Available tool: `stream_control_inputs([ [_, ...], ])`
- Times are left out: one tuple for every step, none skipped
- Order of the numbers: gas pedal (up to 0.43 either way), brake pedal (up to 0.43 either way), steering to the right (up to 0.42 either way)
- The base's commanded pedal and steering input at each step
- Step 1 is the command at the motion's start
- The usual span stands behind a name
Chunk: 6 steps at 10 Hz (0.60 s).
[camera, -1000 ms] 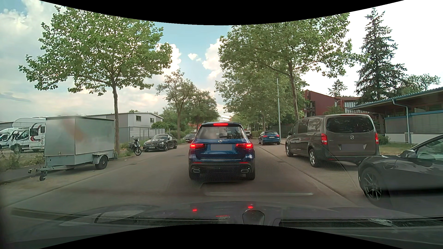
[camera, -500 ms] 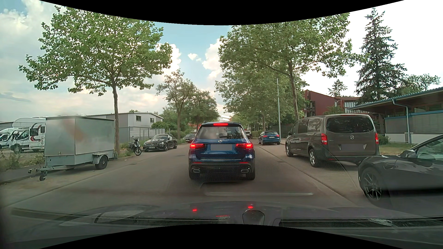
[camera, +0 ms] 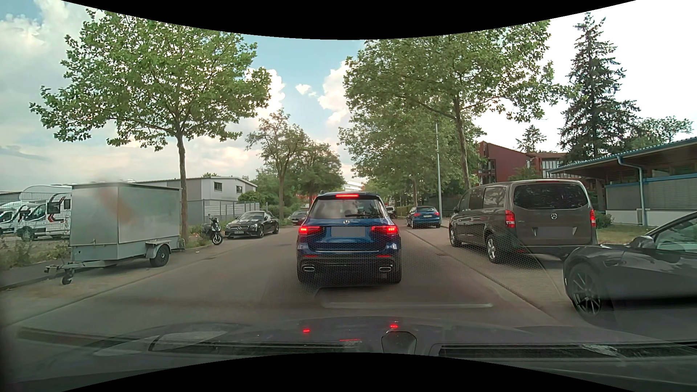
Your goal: Follow the waypoints while adhering to traffic rules and regulations
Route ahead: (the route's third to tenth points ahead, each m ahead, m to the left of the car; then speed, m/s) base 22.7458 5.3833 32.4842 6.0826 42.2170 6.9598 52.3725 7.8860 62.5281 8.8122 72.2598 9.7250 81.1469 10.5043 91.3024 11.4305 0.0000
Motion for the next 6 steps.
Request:
stream_control_inputs([
  [0.000, 0.189, 0.009],
  [0.000, 0.189, 0.009],
  [0.000, 0.189, 0.009],
  [0.000, 0.189, 0.009],
  [0.000, 0.189, 0.009],
  [0.000, 0.189, 0.009],
])
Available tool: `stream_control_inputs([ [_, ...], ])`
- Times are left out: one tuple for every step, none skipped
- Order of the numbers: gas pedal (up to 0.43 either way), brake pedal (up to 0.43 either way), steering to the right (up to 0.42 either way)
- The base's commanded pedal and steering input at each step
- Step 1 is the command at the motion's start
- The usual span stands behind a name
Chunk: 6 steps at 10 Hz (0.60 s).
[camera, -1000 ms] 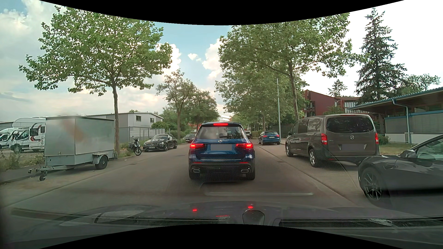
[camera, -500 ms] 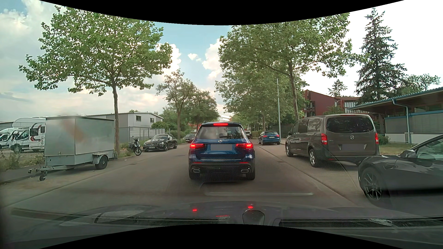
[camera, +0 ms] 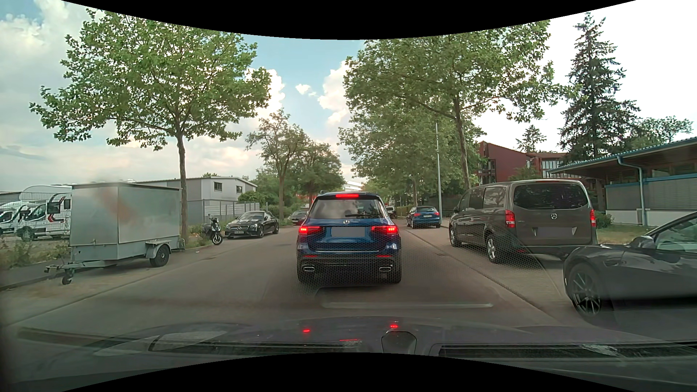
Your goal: Follow the waypoints while adhering to traffic rules and regulations
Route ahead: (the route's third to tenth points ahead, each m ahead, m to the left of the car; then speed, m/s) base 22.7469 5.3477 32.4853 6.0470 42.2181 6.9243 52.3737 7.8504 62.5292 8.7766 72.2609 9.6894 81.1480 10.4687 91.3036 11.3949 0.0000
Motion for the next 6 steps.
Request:
stream_control_inputs([
  [0.000, 0.189, 0.009],
  [0.000, 0.189, 0.009],
  [0.000, 0.189, 0.009],
  [0.000, 0.189, 0.009],
  [0.000, 0.189, 0.009],
  [0.000, 0.189, 0.009],
])
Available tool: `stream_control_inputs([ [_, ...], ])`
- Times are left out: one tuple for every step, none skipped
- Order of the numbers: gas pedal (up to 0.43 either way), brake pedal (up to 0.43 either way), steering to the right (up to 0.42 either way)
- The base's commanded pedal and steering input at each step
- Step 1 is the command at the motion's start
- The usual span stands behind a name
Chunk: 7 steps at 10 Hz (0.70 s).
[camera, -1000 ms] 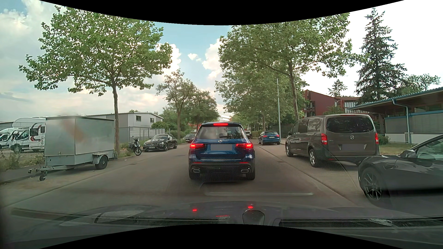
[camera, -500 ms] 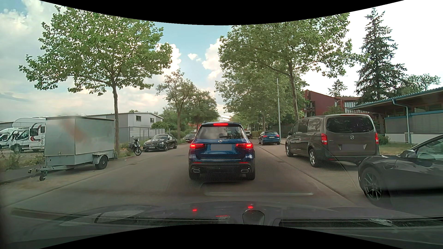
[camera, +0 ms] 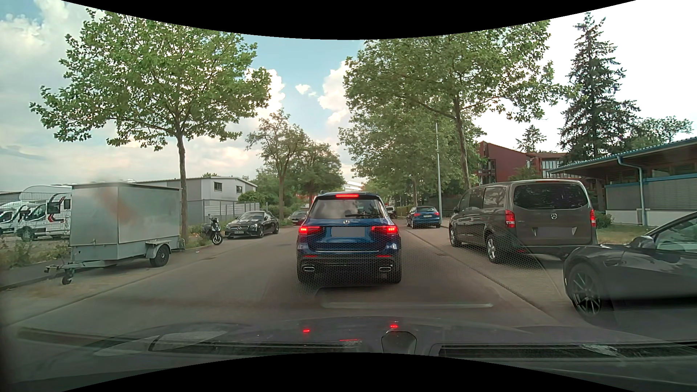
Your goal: Follow the waypoints while adhering to traffic rules and regulations
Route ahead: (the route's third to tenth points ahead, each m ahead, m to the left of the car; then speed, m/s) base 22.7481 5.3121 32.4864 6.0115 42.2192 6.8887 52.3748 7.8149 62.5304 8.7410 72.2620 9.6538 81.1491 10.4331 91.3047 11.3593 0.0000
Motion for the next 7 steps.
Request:
stream_control_inputs([
  [0.000, 0.189, 0.009],
  [0.000, 0.189, 0.009],
  [0.000, 0.189, 0.009],
  [0.000, 0.189, 0.009],
  [0.000, 0.189, 0.009],
  [0.000, 0.189, 0.009],
  [0.000, 0.189, 0.009],
])
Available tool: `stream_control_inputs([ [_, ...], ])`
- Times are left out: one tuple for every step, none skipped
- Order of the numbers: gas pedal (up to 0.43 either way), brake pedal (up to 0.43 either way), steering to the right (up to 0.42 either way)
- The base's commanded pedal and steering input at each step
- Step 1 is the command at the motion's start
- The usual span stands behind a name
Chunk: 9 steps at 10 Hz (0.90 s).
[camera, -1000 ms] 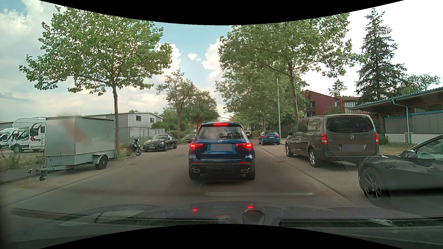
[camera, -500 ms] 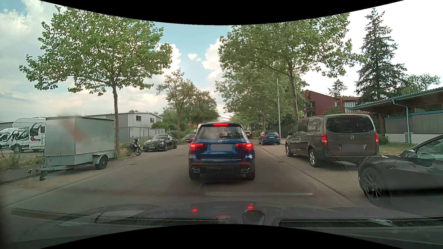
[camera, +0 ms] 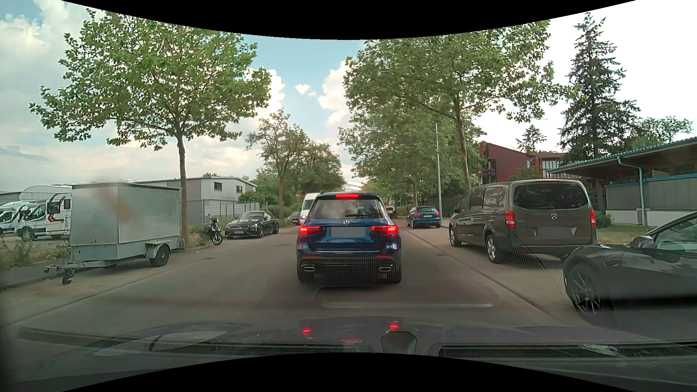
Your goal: Follow the waypoints while adhering to traffic rules and regulations
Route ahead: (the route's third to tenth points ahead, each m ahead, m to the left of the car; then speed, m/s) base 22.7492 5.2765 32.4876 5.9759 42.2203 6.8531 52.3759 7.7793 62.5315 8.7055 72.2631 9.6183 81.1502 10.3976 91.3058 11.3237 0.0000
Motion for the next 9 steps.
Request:
stream_control_inputs([
  [0.000, 0.189, 0.009],
  [0.000, 0.189, 0.009],
  [0.000, 0.189, 0.009],
  [0.000, 0.189, 0.009],
  [0.000, 0.189, 0.009],
  [0.000, 0.189, 0.009],
  [0.000, 0.189, 0.009],
  [0.000, 0.189, 0.009],
  [0.000, 0.189, 0.009],
])
